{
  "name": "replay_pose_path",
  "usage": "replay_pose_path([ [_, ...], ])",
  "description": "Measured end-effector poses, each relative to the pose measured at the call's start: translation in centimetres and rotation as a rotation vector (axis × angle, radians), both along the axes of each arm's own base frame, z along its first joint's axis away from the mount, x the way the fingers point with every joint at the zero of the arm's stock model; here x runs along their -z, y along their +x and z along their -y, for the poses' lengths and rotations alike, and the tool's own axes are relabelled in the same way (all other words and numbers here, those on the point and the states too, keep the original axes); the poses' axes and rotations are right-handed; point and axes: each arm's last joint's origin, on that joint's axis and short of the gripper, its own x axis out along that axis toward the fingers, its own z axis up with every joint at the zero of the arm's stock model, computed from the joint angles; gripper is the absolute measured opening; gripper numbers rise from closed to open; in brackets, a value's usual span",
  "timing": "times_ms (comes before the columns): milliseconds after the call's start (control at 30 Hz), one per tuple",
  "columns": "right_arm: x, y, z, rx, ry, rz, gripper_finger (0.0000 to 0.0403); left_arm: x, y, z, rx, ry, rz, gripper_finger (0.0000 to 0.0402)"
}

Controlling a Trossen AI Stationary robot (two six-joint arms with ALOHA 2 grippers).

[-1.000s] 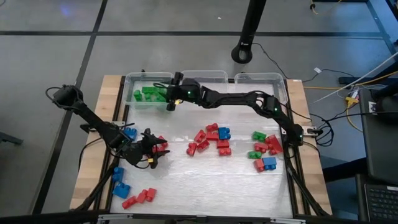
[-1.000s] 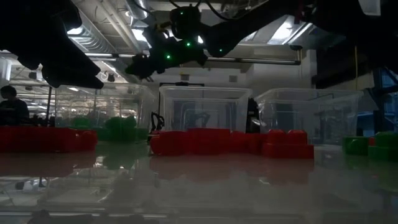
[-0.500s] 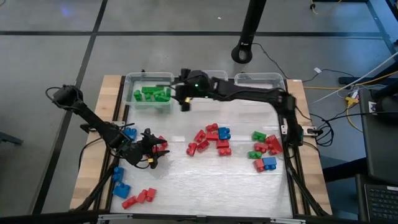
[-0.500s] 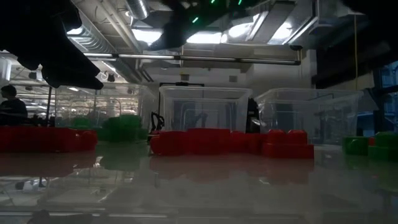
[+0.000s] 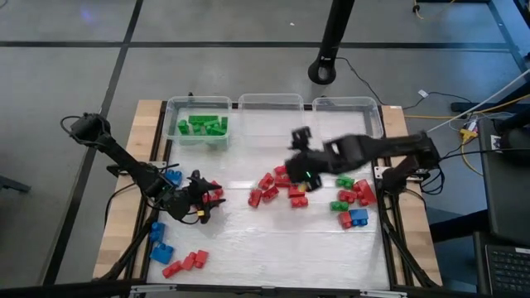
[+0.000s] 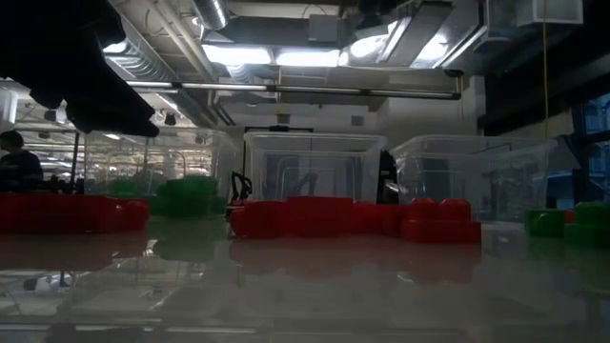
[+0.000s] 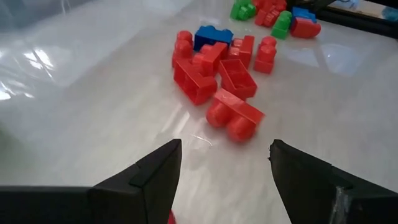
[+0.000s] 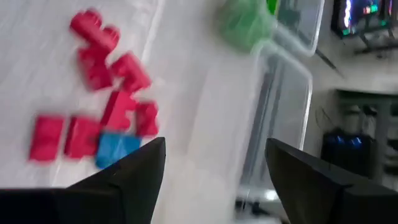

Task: Sort blocks
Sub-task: Put the green game piece into the left transparent bin

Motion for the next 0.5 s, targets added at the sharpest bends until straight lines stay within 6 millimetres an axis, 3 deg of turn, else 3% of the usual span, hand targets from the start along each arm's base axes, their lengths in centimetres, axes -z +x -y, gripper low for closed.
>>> replay_pose_path([
  [233,4.7,-3.6,-4.6,0.079,0.053,-0.160,0.0275,-0.5,0.7,-0.6,-0.012,0.052,0.033,0.0230],
  [500,12.1,-8.7,-7.3,0.210,0.196,-0.323,0.0275,-1.3,1.4,-0.8,-0.006,0.090,0.084,0.0230],
])
